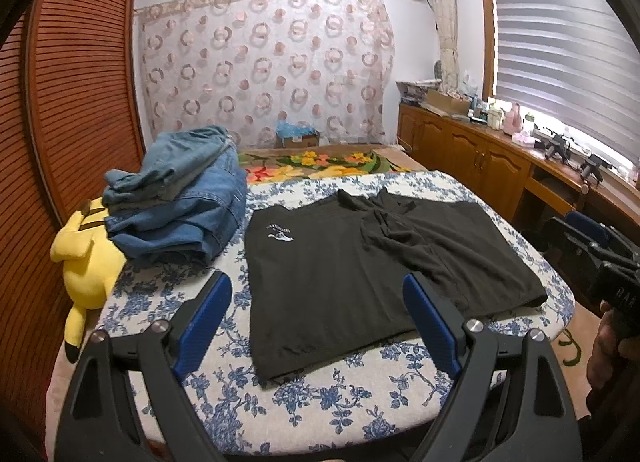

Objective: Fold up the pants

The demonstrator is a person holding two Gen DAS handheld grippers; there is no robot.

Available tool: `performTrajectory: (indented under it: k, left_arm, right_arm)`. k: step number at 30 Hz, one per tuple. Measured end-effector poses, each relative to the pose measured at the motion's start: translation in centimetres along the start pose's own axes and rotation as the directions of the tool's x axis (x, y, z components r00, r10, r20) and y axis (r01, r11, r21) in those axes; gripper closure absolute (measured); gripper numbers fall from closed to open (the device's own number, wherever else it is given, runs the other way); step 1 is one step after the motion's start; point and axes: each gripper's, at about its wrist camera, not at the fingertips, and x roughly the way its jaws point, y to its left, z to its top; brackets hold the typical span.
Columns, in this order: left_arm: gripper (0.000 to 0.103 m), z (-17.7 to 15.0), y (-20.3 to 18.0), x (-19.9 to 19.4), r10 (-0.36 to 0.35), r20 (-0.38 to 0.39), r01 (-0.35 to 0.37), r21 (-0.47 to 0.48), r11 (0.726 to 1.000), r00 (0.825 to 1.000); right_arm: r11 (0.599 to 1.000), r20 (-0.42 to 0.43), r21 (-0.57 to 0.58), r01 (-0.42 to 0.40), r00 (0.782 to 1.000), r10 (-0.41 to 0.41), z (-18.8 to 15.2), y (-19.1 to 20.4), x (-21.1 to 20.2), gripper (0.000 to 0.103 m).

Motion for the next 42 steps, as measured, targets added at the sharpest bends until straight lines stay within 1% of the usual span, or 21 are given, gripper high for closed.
performTrajectory:
  k: [3,11,14,19,22,27,32,34,35,37,38,42]
  left_arm:
    - [0.015,-0.3,0.4,1.9,-0.018,-0.02,0.018,0.022,1.0,1.0]
    - [0.015,0.2,0.5,5.7,-0.064,-0.056,0.067,0.052,0.996,0.996]
    - [0.015,0.2,-0.2,7.1,-0.081,-0.073,0.088,0.093,0.992,0.994]
    - [0.015,0.5,-1.5,9.7,-0.131,-0.12,0.146,0.12,0.982,0.984]
    - [0.015,0.7,-2.7,10.6,-0.151,-0.134,0.17,0.142,0.975,0.979]
    - [0.015,1.3,-4.5,11.8,-0.182,-0.153,0.208,0.18,0.961,0.971]
    - [0.015,2.2,-5.9,13.1,-0.208,-0.173,0.24,0.19,0.952,0.963]
    - [0.015,2.5,-6.2,13.6,-0.218,-0.181,0.251,0.186,0.95,0.959]
    - [0.015,2.7,-6.4,13.8,-0.22,-0.184,0.254,0.187,0.949,0.958]
    - [0.015,2.9,-6.7,14.2,-0.223,-0.19,0.258,0.19,0.947,0.956]
    - [0.015,3.0,-6.9,14.5,-0.224,-0.193,0.26,0.19,0.947,0.955]
    - [0.015,3.0,-7.1,15.6,-0.232,-0.213,0.27,0.174,0.947,0.949]
  right_arm:
    - [1.0,-0.014,-0.006,0.008,1.0,-0.008,0.5,-1.0,1.2,0.016]
    - [0.999,-0.033,-0.029,0.026,0.999,-0.027,0.3,-2.3,3.3,0.016]
    - [0.999,-0.037,-0.032,0.028,0.999,-0.03,0.4,-2.9,3.9,0.016]
    - [0.998,-0.052,-0.045,0.037,0.998,-0.039,0.4,-4.7,5.1,0.016]
    - [0.997,-0.064,-0.053,0.047,0.997,-0.051,0.4,-6.0,5.8,0.017]
    - [0.995,-0.122,-0.087,0.048,0.991,-0.058,0.3,-7.9,7.9,0.019]
    - [0.995,-0.194,-0.102,0.022,0.98,-0.041,0.3,-10.1,10.3,0.026]
    - [0.994,-0.224,-0.111,0.013,0.974,-0.038,0.5,-10.9,11.5,0.033]
    - [0.994,-0.234,-0.112,0.01,0.971,-0.036,0.6,-11.2,11.9,0.034]
    - [0.994,-0.258,-0.11,0.003,0.966,-0.031,0.9,-12.2,13.0,0.041]
    - [0.994,-0.27,-0.107,0.004,0.962,-0.033,1.0,-12.6,13.6,0.042]
    - [0.997,-0.319,-0.074,0.009,0.947,-0.032,1.5,-14.8,16.0,0.054]
